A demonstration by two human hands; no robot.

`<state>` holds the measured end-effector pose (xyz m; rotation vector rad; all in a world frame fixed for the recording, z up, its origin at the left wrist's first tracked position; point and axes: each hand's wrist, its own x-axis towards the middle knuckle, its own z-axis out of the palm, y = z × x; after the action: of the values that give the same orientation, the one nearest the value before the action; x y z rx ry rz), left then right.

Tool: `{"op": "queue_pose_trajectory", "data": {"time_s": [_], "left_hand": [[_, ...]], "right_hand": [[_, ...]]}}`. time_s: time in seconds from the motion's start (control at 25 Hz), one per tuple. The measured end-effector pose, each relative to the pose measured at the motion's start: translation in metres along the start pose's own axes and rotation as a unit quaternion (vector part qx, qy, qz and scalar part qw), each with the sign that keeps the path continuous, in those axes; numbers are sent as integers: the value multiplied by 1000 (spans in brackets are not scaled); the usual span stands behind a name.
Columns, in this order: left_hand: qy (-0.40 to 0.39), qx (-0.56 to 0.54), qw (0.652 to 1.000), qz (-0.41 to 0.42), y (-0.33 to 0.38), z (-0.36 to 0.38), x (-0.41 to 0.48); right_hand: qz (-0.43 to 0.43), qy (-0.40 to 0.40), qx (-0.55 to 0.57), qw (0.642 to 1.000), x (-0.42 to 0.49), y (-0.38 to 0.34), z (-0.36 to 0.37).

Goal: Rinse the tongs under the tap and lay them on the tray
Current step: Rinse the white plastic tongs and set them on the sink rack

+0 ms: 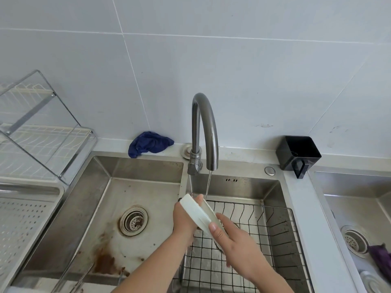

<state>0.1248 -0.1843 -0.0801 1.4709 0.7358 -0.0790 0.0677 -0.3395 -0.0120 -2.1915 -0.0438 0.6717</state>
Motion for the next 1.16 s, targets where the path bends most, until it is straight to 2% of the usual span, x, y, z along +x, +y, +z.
{"op": "queue_pose_trajectory", "data": {"time_s": [0.16, 0.28, 0.4, 0.48, 0.56, 0.64, 0.72, 0.92, 1.0, 1.08, 1.16], "left_hand": [[-42, -11, 999, -13, 9, 7, 8], [-37, -10, 999, -6, 17, 13, 10], [-102, -76, 992, -16, 20, 13, 8], [-140, -79, 987, -8, 19, 12, 8], [-123, -75, 990, -5, 19, 15, 8], [-68, -78, 994, -25, 26, 20, 11], [-55, -87, 994, -27, 31, 20, 15], [-193, -118, 974, 11, 27, 9, 11], [-167, -145, 975, 19, 26, 10, 12], [-109, -131, 985, 28, 27, 12, 12], [-73, -160, 984, 1, 25, 14, 15]], "right_hand": [[15, 5, 17, 1000, 4, -2, -8], [-3, 16, 12, 1000, 10, -3, -11], [-22, 33, -2, 999, 16, -3, -17], [-35, 38, -21, 998, 19, -4, -19], [-51, 48, -62, 996, 20, -4, -14], [-59, 60, -99, 992, 20, -3, -8], [-61, 69, -83, 992, 21, -2, -5], [-72, 96, -25, 993, 27, -6, -11], [-77, 86, -39, 993, 30, -5, -11], [-75, 77, -42, 993, 33, -4, -11], [-78, 75, -64, 992, 34, -6, -8]]}}
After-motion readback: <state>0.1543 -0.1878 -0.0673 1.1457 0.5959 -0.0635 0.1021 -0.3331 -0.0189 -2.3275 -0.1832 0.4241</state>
